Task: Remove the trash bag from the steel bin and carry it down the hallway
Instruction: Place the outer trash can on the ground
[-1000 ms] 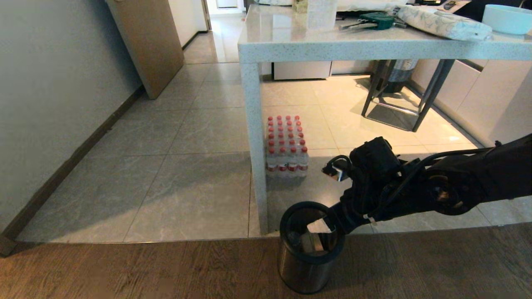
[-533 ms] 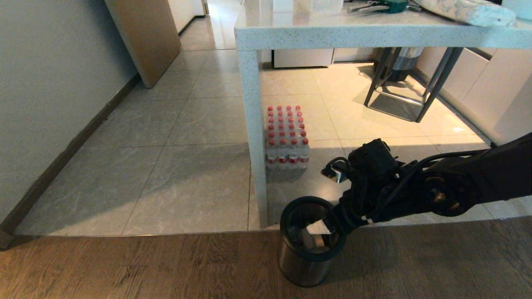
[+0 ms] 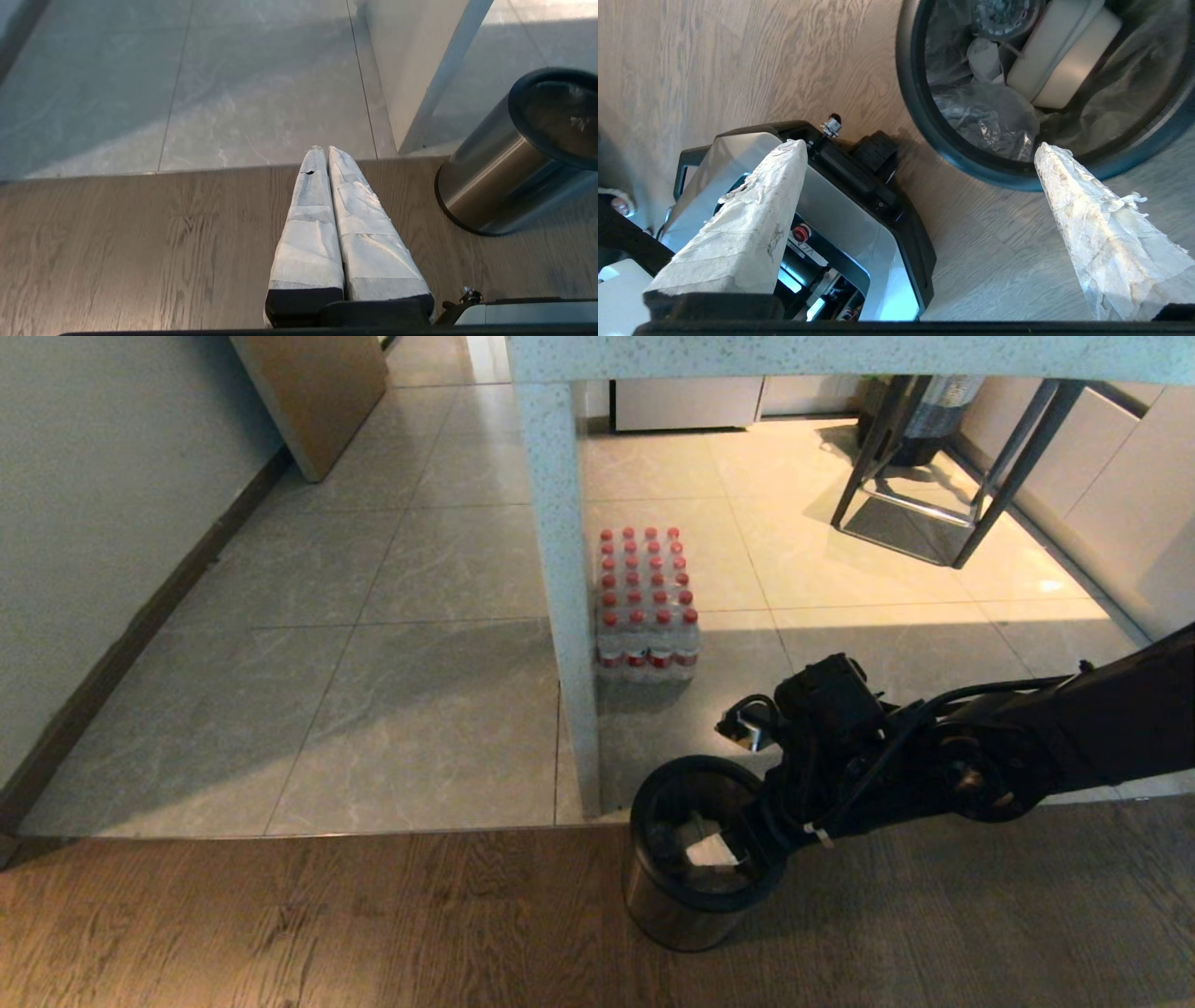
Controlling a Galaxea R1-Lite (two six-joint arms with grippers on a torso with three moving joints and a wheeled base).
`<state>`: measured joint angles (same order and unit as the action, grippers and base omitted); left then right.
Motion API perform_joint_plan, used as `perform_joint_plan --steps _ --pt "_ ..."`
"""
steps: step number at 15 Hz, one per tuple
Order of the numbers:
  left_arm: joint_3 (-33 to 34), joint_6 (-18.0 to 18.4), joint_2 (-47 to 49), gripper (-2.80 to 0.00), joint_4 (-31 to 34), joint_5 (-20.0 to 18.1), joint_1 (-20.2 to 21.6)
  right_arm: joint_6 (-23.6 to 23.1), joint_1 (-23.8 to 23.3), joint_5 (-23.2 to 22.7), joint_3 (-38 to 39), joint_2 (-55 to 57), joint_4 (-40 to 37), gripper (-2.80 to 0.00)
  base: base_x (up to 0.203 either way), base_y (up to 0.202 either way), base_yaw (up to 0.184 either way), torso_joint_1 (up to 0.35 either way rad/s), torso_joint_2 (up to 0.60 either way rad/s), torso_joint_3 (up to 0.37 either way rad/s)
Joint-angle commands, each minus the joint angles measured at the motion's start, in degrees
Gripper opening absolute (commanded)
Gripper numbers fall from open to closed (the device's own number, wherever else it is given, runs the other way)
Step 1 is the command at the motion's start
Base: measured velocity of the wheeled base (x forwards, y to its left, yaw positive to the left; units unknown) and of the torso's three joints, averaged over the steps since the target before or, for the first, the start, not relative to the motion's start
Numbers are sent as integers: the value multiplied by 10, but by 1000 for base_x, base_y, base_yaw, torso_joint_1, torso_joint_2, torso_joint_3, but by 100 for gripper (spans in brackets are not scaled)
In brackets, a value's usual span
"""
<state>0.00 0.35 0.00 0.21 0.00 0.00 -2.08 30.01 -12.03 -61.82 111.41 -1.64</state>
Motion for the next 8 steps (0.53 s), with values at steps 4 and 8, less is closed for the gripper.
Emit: perform_joint_plan --steps 4,8 --pt "0 2 0 -280 0 0 0 1 0 -2 1 1 0 0 0 0 0 4 6 -175" --pt "0 1 0 -280 0 0 0 2 1 6 -4 13 -1 0 0 0 0 0 2 -24"
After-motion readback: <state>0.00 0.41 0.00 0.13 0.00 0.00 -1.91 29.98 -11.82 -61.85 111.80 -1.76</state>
